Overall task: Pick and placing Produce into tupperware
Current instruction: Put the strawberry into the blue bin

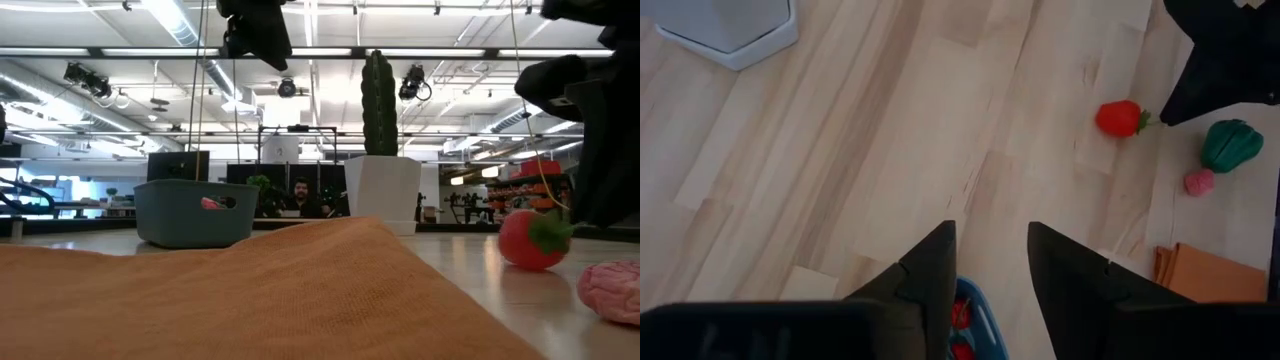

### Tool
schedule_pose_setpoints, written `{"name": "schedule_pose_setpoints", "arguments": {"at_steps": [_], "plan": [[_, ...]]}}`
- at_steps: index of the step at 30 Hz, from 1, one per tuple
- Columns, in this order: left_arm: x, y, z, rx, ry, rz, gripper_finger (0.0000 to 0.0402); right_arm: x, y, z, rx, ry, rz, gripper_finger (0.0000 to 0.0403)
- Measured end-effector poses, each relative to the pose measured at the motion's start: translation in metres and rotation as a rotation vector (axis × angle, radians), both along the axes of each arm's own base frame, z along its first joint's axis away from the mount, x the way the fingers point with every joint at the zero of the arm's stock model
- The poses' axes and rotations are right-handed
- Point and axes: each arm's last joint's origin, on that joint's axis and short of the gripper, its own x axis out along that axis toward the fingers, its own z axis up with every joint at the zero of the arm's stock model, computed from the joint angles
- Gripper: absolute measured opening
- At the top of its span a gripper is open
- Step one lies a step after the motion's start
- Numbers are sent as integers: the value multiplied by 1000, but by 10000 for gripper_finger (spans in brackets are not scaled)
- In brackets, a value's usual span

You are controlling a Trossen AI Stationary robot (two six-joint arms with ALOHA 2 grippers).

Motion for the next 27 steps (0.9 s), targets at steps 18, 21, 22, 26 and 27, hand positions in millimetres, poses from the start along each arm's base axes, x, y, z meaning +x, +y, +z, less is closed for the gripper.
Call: {"name": "schedule_pose_setpoints", "arguments": {"at_steps": [18,21,22,26,27], "plan": [[0,0,0,0,-2,0,127,24,-8,20,-126,-92,39,3],[1,0,1,-1,-10,0,126,39,-14,33,-183,-136,44,3],[1,0,1,-1,-14,0,125,44,-18,37,-206,-148,40,2],[-1,1,6,-1,-41,4,116,68,-41,52,-260,-171,14,2],[-3,2,9,-2,-51,6,113,74,-48,55,-269,-171,13,2]]}}
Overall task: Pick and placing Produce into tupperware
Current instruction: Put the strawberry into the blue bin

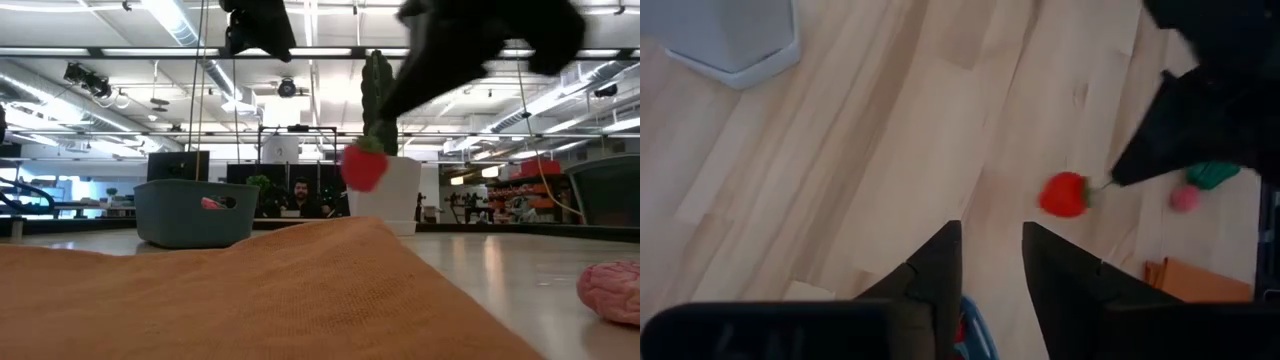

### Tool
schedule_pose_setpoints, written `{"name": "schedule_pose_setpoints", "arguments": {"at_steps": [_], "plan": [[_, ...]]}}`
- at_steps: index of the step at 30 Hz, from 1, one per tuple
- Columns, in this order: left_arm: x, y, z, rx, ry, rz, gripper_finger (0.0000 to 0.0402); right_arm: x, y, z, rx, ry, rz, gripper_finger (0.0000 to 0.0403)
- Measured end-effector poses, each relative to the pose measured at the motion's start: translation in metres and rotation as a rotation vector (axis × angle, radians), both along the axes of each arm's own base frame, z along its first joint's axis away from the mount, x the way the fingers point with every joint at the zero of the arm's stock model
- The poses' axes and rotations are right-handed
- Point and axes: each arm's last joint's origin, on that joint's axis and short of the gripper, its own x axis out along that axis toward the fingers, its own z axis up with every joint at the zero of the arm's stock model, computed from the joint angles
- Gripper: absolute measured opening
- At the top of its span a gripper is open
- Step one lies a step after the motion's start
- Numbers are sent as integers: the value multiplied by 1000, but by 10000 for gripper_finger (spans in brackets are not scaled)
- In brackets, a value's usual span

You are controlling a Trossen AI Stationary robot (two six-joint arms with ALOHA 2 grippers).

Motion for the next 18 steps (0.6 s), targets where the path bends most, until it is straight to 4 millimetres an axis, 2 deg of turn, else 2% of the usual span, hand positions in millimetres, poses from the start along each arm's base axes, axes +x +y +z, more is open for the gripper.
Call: {"name": "schedule_pose_setpoints", "arguments": {"at_steps": [5,11,14,18], "plan": [[-17,5,21,-2,-75,14,97,27,-30,10,10,-55,24,1],[-50,11,55,33,-213,68,73,63,-59,32,155,-284,187,0],[-66,14,68,60,-265,103,62,72,-72,41,151,-364,252,0],[-80,14,79,58,-320,106,52,78,-94,41,193,-356,308,0]]}}
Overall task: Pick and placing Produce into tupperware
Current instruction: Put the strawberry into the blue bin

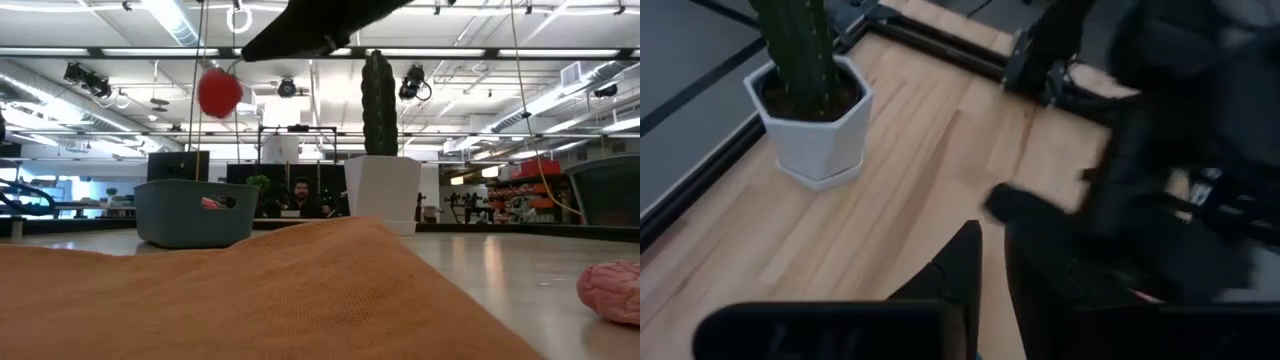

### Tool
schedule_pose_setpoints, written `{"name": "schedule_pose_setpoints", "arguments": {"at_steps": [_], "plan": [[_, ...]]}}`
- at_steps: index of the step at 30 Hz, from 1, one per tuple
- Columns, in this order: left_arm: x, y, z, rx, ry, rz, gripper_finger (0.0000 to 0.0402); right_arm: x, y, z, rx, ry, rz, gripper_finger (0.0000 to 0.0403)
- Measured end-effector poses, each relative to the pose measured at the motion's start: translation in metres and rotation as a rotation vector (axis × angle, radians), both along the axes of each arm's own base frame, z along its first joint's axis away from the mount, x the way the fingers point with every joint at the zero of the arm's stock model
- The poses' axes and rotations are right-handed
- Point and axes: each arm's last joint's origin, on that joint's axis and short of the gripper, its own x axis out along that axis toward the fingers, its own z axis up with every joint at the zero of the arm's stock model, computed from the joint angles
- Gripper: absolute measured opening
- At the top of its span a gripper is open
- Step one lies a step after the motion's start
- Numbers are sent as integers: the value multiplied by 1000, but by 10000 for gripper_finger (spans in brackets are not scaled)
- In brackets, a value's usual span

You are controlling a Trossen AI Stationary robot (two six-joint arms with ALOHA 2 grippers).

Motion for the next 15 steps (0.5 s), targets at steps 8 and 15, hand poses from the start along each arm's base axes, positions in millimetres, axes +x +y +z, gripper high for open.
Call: {"name": "schedule_pose_setpoints", "arguments": {"at_steps": [8,15], "plan": [[-8,0,5,1,-26,-1,51,7,-22,-12,47,8,28,0],[-8,0,5,2,-21,-1,47,19,-27,-38,57,35,69,0]]}}
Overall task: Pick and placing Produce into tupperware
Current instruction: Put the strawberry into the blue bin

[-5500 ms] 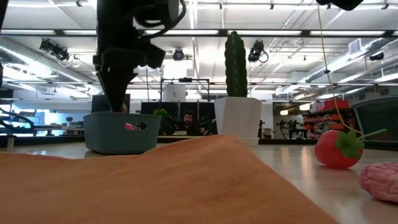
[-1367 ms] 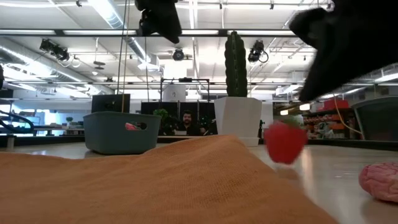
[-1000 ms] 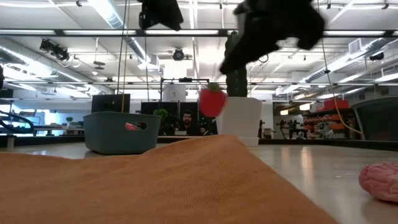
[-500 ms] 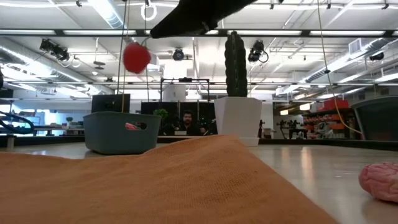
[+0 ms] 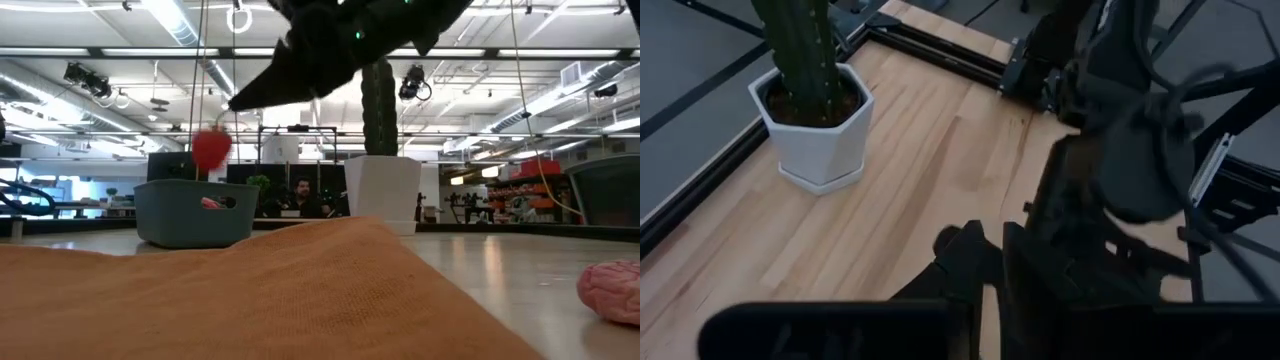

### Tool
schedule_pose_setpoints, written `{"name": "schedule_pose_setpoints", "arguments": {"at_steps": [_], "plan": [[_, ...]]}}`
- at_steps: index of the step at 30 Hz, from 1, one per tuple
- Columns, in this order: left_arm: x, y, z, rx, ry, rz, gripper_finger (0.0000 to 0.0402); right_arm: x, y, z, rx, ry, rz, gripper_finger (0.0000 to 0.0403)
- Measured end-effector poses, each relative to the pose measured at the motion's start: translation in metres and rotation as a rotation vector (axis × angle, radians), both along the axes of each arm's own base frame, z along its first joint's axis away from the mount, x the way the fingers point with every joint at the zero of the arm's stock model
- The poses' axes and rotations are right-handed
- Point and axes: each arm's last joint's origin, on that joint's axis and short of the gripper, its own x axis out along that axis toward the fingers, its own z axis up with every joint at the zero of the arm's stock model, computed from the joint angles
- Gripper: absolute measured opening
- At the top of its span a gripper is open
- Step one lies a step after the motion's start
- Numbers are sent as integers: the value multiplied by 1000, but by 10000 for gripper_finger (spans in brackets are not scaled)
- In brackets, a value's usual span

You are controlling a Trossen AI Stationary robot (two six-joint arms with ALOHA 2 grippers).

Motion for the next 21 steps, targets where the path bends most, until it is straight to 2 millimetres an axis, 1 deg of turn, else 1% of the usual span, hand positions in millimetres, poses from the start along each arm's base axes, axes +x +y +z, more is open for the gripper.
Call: {"name": "schedule_pose_setpoints", "arguments": {"at_steps": [3,6,15,21], "plan": [[0,0,0,0,1,0,43,5,-1,-13,2,6,1,0],[0,0,-1,0,7,0,40,8,-4,-21,-8,8,-19,0],[-1,0,-1,6,10,-4,40,8,-5,-25,-23,38,-36,0],[0,0,-1,-1,7,1,32,6,-6,-30,-36,86,-48,2]]}}
